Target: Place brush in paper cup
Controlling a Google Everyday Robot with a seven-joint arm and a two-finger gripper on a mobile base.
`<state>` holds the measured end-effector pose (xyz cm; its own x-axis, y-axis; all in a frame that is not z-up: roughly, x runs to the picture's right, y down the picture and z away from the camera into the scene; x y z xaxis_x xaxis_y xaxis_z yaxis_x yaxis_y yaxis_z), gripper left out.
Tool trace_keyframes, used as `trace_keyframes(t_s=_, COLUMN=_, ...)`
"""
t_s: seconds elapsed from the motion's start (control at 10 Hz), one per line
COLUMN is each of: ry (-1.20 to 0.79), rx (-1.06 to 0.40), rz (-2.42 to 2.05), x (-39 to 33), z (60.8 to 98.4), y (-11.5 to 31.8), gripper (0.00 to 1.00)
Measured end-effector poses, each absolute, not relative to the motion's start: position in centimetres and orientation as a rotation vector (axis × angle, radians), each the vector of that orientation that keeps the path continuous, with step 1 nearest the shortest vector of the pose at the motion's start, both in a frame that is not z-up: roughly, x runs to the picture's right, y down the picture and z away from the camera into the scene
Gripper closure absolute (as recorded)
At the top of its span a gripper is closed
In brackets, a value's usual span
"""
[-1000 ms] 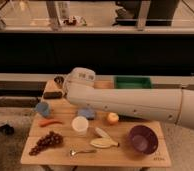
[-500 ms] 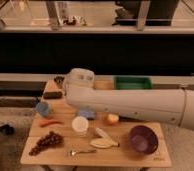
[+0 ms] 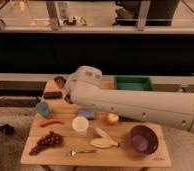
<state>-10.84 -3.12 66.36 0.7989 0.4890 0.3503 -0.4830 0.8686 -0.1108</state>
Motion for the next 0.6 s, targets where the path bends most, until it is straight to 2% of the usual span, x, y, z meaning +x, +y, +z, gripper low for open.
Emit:
trace_keyframes(t_s=0.3, ry=-0.37, rx=-0.018, rz=0.534, x=-9.4, z=64.7, y=-2.6, gripper=0.86)
trace_keyframes(t_s=0.6, ry=-0.375, rx=0.038, rz=0.55, x=-8.7, z=61.8, y=-3.0, gripper=0.86)
